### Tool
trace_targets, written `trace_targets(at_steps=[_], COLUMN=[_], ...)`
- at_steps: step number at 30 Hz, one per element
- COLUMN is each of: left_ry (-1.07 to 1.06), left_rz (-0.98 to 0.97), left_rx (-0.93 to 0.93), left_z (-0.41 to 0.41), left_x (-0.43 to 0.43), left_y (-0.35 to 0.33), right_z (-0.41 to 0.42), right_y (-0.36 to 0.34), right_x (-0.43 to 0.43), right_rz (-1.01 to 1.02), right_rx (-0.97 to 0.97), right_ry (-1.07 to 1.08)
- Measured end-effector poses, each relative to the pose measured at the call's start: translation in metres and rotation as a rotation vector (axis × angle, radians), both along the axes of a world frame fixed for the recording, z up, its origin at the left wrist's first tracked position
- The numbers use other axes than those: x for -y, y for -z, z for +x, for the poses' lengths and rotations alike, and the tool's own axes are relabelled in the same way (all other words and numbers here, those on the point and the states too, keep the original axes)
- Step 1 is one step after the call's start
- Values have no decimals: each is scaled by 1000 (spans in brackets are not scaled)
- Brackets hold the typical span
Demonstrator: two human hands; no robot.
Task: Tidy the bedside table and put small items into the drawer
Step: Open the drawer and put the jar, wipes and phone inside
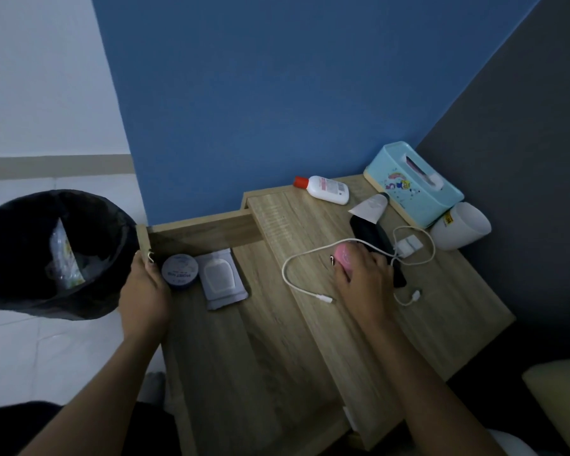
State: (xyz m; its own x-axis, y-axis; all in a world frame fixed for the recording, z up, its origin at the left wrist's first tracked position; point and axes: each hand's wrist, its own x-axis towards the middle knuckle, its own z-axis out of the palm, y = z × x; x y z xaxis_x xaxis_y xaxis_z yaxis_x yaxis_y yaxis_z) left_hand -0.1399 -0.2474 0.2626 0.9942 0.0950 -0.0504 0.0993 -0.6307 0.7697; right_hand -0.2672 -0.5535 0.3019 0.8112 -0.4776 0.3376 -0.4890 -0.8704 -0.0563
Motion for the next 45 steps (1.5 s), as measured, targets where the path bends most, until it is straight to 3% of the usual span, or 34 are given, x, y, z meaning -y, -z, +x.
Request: trace_targets(at_steps=[6,12,16,23,32,39,45], left_ry=[-3,-14,-22,-12,-8,14,17], left_rz=[-17,-57,-57,-51,-54,-68,-59], left_rx=[-12,-23,-25,-20,-11,0,4], left_z=[2,1,1,2,4,3,3], left_x=[1,4,3,2,1,0,-1], left_y=[1,-2,-1,0,4,3,4], right_z=[-3,-4,18,60,75,83,84], right_y=[-7,-32,-43,-9,86,124,134], right_x=[3,-27,-71,-162,-210,-220,-223], right_rz=[105,396,426,500,689,733,643], right_rx=[28,311,393,154,-201,-200,-155], right_ry=[36,66,-121,-428,-452,-388,-410])
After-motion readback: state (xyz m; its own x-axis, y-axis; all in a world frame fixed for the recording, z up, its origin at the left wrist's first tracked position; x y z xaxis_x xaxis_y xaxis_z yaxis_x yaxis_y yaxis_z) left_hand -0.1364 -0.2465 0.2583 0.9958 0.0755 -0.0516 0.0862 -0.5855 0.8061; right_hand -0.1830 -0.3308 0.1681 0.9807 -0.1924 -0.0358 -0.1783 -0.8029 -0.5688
